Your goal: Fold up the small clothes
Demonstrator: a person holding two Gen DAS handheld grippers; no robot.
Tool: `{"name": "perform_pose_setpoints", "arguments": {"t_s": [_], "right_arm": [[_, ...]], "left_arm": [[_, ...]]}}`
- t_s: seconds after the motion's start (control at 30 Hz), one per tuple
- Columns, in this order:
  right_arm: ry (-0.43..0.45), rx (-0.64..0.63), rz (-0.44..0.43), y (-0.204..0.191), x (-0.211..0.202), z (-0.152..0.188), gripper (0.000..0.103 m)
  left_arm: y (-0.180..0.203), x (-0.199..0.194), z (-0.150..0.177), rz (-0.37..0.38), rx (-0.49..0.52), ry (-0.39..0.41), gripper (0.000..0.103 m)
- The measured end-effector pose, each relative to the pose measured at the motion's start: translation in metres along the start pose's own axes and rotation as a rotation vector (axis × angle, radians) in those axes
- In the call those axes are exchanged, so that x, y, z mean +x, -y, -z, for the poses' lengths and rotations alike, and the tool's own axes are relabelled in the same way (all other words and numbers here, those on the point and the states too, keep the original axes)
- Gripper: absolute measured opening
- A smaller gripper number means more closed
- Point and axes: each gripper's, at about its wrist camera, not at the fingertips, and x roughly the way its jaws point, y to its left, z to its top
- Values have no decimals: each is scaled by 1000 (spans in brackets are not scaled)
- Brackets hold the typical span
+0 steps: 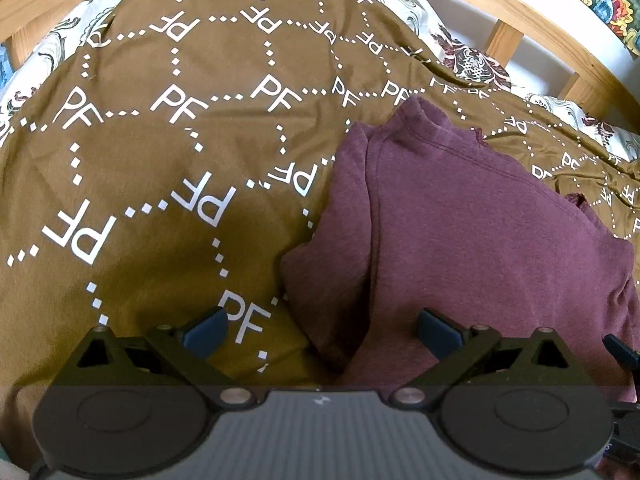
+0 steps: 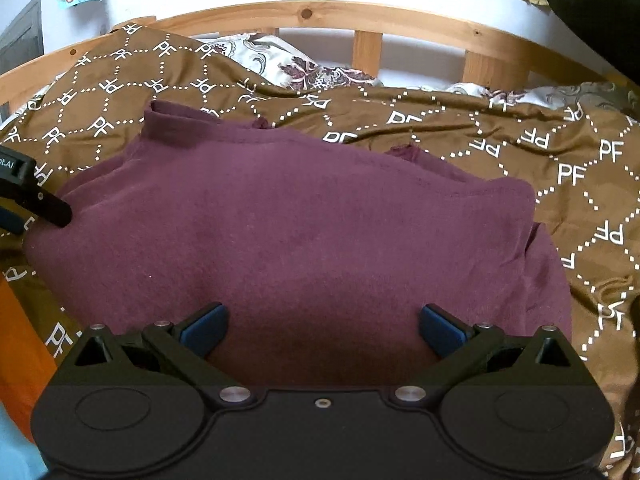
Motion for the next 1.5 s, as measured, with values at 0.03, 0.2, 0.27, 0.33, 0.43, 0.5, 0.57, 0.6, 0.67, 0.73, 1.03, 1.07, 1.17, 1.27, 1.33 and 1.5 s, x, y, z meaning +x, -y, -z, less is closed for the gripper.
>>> {"name": "perform_pose_setpoints", "arguments": {"t_s": [0.03,0.2,0.27,0.33,0.43,0.5,0.57,0.6,0.67,0.73,1.03,1.07,1.17,1.27,1.33,1.5], "right_arm": [[-2,0,0,0,0,0,102],[-9,2,-2,0,1,1,102],[-9,1,0,0,1,0,102],[-9,1,-1,0,1,0,102],[-12,3,-4,2,2,0,102],[-14,6,-7,2,3,0,102],[-18,8,-8,2,4,0,102],[-20,9,-10,3,4,0,102],[-26,10,-11,3,5,1,102],[-30,10,-14,5,7,0,102],[-34,10,-14,4,7,0,102],[-34,10,-14,5,7,0,102],[-34,10,-14,5,7,0,102],[-35,11,-15,5,8,0,102],[-35,10,-15,5,8,0,102],[-35,11,-16,5,8,1,102]], "left_arm": [[0,0,0,0,-1,0,102],[-2,-5,-3,57,-20,30,102],[-3,-8,-8,100,-33,67,102],[0,-7,-14,125,-29,94,102],[7,2,-24,131,8,89,102],[12,14,-28,109,26,62,102],[13,25,-29,86,22,21,102],[12,30,-28,88,9,-1,102],[9,34,-24,110,-20,-26,102],[8,33,-20,125,-31,-34,102],[6,35,-17,129,-40,-49,102],[6,35,-18,129,-41,-49,102],[5,35,-18,129,-44,-49,102],[4,34,-18,128,-41,-48,102],[4,34,-17,127,-41,-48,102],[5,35,-17,128,-41,-48,102]]}}
